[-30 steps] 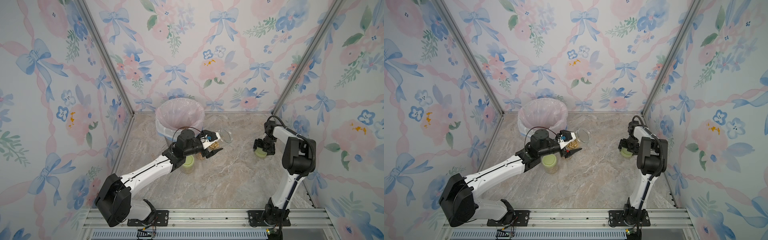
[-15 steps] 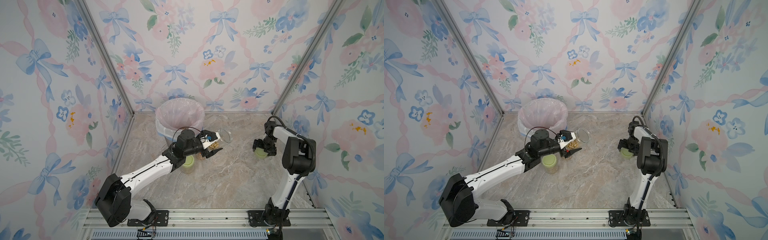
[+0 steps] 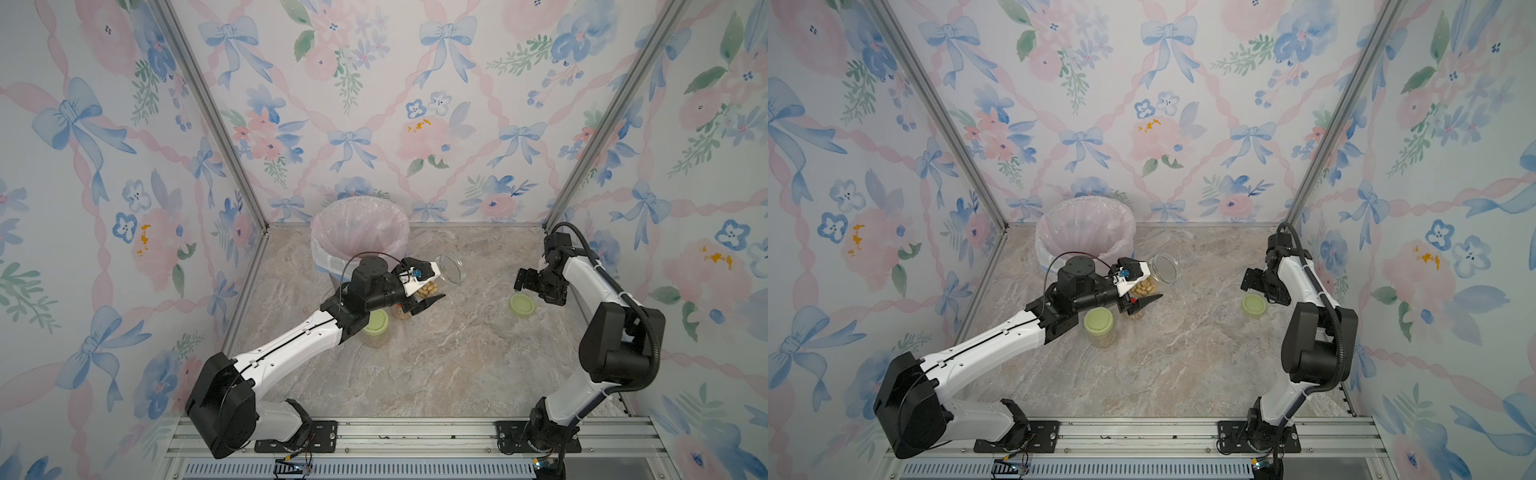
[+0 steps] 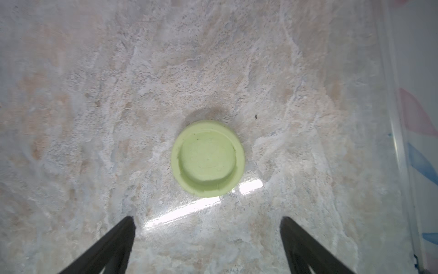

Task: Empty moldy peanuts from jars
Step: Place the lid at the center of the board.

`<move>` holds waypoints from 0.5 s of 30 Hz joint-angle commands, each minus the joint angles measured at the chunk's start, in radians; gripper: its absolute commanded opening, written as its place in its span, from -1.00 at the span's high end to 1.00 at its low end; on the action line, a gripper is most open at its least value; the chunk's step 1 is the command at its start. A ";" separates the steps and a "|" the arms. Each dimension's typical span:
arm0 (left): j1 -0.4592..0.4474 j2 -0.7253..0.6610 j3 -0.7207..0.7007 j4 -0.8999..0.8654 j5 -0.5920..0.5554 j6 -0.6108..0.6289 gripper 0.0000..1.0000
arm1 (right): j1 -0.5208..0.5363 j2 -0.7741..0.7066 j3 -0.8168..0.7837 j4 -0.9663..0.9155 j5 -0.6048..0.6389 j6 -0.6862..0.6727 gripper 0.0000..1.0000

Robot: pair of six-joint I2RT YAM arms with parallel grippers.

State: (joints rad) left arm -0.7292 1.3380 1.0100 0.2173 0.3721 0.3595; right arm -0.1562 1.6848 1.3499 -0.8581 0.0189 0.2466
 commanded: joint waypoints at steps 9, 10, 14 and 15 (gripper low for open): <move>0.048 -0.037 0.245 -0.201 -0.220 0.105 0.97 | 0.195 -0.330 -0.140 0.186 -0.183 0.063 -1.00; 0.052 -0.033 0.262 -0.220 -0.255 0.114 0.97 | 0.218 -0.350 -0.147 0.199 -0.186 0.064 -1.00; 0.084 -0.021 0.321 -0.288 -0.356 0.156 0.99 | 0.305 -0.405 -0.148 0.216 -0.179 0.044 -0.99; 0.098 -0.019 0.339 -0.302 -0.363 0.155 0.98 | 0.319 -0.411 -0.139 0.212 -0.177 0.037 -0.99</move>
State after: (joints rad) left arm -0.6563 1.3376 1.2808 -0.0692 0.0975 0.4759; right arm 0.1310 1.2942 1.2144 -0.6746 -0.1474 0.2920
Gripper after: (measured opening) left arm 0.817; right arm 0.995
